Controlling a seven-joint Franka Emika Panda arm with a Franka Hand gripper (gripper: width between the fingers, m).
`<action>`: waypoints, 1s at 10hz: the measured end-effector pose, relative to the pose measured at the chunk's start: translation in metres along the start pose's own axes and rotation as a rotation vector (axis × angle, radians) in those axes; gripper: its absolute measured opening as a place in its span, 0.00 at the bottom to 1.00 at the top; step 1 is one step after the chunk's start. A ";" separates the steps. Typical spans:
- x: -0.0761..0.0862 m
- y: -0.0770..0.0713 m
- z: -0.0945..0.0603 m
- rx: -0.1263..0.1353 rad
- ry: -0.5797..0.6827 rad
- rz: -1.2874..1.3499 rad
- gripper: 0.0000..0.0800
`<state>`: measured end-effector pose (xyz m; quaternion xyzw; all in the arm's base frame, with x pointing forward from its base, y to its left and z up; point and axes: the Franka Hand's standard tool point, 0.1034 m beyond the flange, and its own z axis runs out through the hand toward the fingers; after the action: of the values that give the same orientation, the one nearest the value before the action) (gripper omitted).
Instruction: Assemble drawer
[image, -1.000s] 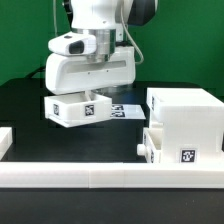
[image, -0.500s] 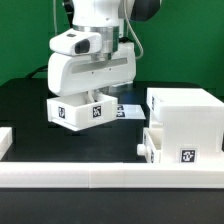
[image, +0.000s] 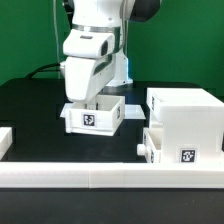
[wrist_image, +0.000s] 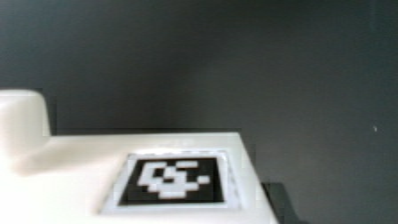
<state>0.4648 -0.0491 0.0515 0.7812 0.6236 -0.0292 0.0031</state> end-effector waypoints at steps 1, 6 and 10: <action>-0.001 -0.001 0.001 0.002 -0.003 -0.036 0.05; 0.001 0.012 0.000 -0.006 -0.020 -0.167 0.05; 0.022 0.025 -0.004 -0.053 -0.039 -0.211 0.05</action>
Offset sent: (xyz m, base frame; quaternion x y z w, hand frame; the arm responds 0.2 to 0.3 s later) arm 0.0000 0.0000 0.0000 0.0000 0.0000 -0.0650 0.9979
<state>0.4947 -0.0327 0.0534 0.7102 0.7026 -0.0279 0.0327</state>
